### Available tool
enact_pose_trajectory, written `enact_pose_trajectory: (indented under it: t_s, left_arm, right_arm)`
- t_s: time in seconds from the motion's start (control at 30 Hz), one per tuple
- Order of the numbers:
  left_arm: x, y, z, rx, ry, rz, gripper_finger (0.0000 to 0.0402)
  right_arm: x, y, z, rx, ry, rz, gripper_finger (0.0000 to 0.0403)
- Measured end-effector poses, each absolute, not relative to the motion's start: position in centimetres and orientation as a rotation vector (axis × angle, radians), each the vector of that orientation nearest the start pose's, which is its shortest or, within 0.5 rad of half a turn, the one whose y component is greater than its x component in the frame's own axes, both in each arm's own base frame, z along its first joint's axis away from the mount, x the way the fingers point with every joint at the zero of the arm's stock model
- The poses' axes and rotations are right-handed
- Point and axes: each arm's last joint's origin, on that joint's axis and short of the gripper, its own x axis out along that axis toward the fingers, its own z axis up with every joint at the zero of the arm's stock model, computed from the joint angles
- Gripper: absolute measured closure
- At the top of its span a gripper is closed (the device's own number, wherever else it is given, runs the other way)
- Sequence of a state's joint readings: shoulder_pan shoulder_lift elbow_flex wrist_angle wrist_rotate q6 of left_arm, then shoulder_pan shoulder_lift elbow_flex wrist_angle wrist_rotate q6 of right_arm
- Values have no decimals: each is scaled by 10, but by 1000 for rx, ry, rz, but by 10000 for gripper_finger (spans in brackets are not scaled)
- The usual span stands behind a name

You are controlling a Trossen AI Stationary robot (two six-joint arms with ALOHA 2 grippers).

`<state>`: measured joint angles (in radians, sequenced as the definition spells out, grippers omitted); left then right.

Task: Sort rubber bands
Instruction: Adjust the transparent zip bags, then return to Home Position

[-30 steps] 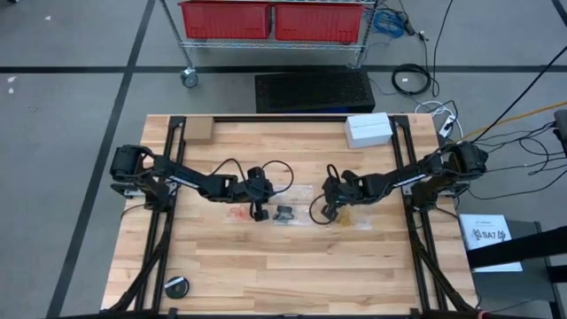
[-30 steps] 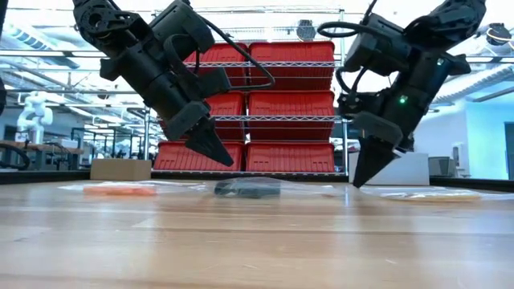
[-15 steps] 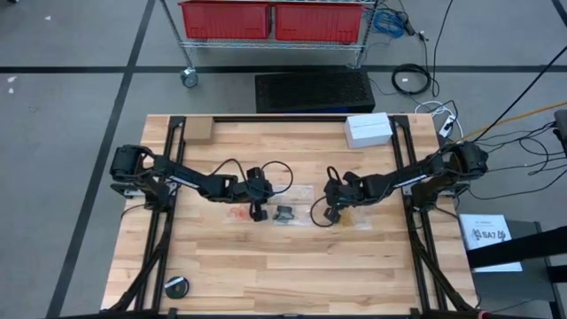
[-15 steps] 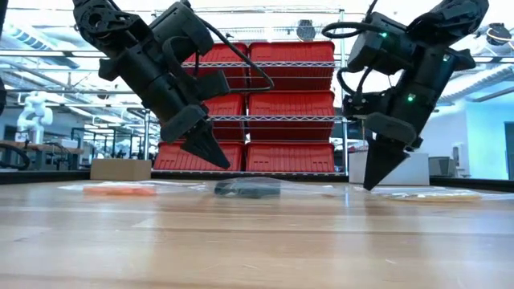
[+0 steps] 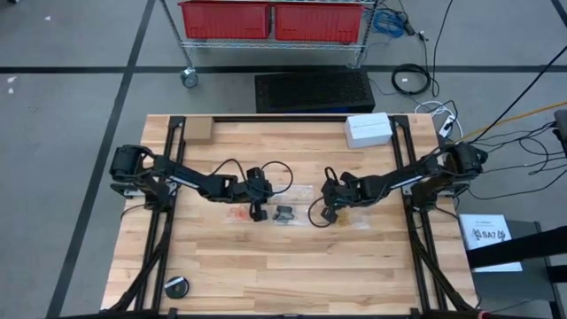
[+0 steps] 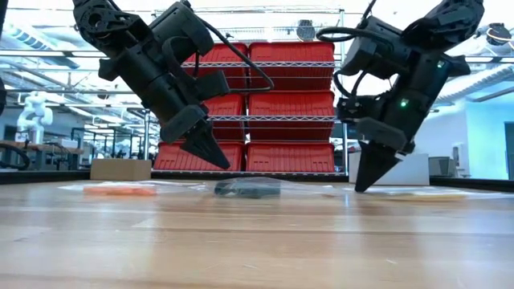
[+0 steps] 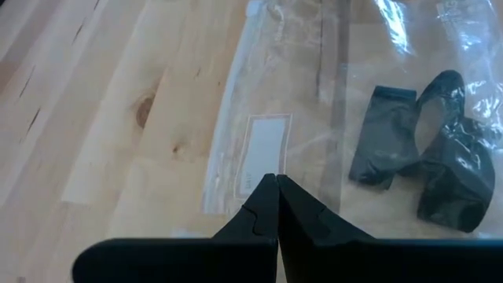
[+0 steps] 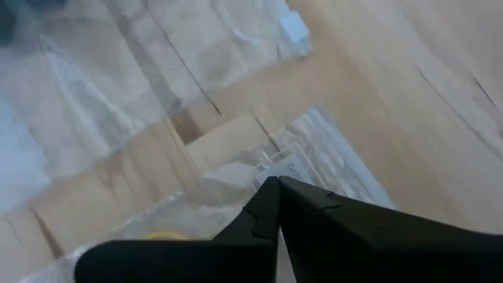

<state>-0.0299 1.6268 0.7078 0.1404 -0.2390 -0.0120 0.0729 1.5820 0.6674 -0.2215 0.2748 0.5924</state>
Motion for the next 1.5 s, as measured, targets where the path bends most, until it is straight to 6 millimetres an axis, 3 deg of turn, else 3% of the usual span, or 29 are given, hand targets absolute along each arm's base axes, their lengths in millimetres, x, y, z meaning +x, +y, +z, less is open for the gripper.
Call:
enact_pose_trajectory:
  t_s: [0.53,0.83,0.97,1.2,1.33,1.5]
  left_arm:
    - [299,-2,143,87,766,206,401]
    - [281,-1,181,145,711,237,401]
    - [259,-4,200,138,588,221,401]
    - [203,-3,198,85,414,189,401]
    - [177,-1,198,84,335,209,401]
    - [149,2,195,77,244,263,401]
  right_arm:
    - [261,7,126,289,986,-508,403]
    - [259,21,141,149,961,-373,403]
    - [254,27,153,57,946,-298,403]
    - [237,26,168,21,884,-205,403]
    - [214,22,165,31,816,-201,403]
    - [182,18,161,84,599,-182,403]
